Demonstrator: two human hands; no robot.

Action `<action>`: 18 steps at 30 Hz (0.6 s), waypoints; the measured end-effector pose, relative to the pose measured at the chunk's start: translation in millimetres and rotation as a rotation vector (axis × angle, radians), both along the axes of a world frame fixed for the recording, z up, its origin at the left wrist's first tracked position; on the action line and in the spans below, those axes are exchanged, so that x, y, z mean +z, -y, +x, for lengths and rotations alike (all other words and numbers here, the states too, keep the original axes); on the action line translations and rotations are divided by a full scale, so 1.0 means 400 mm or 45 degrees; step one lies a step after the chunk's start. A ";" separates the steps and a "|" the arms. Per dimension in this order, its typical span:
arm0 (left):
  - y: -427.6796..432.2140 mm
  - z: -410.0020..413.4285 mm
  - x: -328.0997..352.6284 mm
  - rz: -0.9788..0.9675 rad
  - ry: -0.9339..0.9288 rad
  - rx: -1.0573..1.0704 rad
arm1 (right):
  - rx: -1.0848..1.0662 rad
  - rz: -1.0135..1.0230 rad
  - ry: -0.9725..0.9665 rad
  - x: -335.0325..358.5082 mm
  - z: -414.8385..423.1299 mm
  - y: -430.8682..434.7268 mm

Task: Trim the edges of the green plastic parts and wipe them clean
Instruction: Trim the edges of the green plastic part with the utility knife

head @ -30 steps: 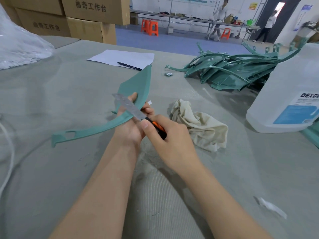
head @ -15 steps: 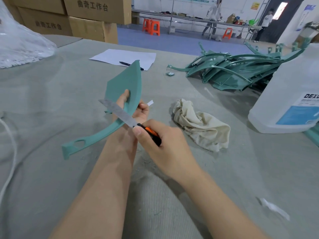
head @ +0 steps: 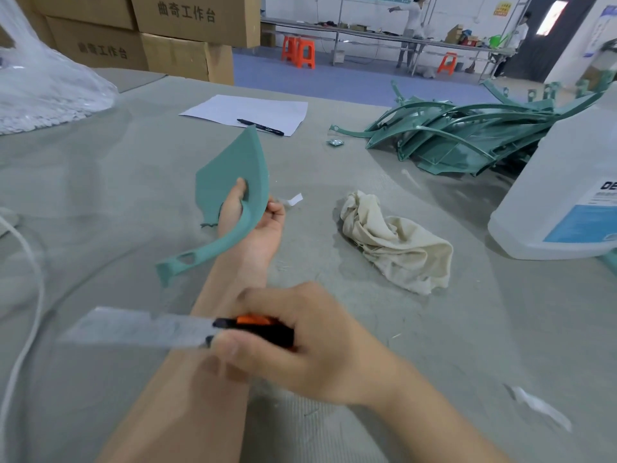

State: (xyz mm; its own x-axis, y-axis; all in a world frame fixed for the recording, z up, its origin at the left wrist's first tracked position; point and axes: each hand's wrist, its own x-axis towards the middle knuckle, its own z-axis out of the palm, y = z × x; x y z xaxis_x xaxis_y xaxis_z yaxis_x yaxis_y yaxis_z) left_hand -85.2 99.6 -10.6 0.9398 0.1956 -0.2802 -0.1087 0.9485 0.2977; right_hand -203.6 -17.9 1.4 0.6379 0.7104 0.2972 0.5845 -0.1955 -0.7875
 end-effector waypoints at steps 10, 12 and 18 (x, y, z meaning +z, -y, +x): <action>0.050 -0.035 0.033 0.811 0.026 -0.228 | -1.147 0.308 -0.316 0.035 0.127 0.132; 0.066 -0.041 0.036 1.026 0.073 -0.233 | -1.232 0.267 -0.340 0.031 0.144 0.163; 0.082 -0.074 0.044 1.449 0.303 -0.448 | -1.366 0.378 -0.192 0.029 0.157 0.189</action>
State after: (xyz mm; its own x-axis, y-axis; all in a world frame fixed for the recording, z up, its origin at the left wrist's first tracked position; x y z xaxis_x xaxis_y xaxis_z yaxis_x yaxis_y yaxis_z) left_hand -114.9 66.9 7.0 0.9956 -0.0592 0.0726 -0.0633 0.1465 0.9872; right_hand -140.8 -93.4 13.0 0.9208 -0.3140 0.2314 0.1212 -0.3335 -0.9349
